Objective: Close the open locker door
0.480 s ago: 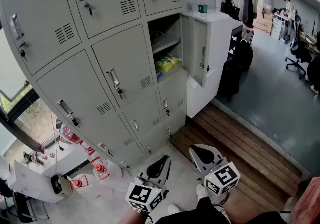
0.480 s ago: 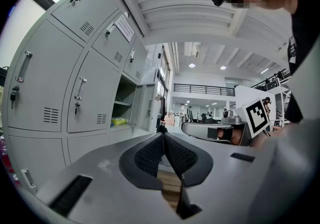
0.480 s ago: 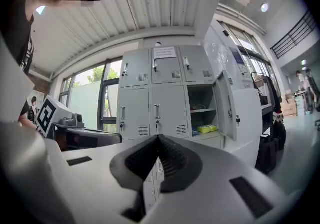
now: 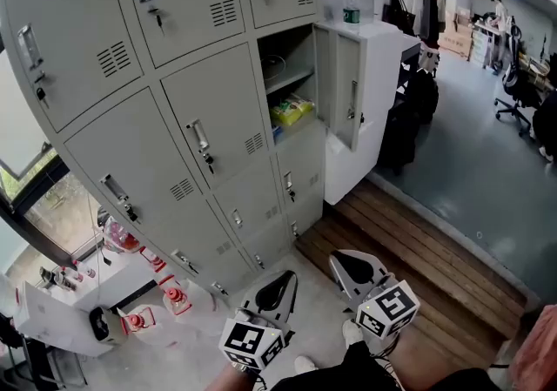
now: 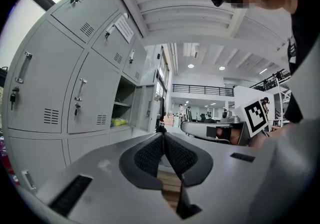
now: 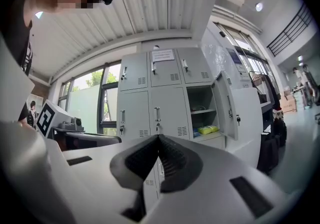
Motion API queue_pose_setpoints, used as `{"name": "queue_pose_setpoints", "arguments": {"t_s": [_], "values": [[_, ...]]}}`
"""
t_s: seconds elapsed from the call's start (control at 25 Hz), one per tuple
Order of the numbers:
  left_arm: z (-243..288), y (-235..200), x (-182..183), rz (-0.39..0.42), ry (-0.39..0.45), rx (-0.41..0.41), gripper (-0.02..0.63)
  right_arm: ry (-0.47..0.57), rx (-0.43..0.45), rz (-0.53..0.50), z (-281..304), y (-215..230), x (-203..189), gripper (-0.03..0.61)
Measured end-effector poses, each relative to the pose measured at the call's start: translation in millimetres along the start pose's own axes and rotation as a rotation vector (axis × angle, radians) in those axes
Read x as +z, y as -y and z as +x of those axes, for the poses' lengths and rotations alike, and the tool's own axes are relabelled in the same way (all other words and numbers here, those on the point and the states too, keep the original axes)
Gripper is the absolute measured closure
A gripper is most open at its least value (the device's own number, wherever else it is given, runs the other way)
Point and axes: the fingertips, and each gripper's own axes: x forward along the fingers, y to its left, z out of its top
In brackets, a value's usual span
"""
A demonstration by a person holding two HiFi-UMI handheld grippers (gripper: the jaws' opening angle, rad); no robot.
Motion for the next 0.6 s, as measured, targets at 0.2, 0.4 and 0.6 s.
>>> {"name": "queue_pose_setpoints", "arguments": {"t_s": [0.2,0.4,0.6], "values": [[2,-1,-1,0.009,-0.003,-0.02,0.591,0.013,-0.017,-0.021,4,5,5,0.525],[16,-2,-5,0.003,-0.011,-0.026,0.591,0.029,-0.026,-0.024,12,23,12,0.525],[46,-10,-4,0.008,-0.017,-0.012,0.591,0.035,-0.002,-0.023,30,51,15,0.525]]}}
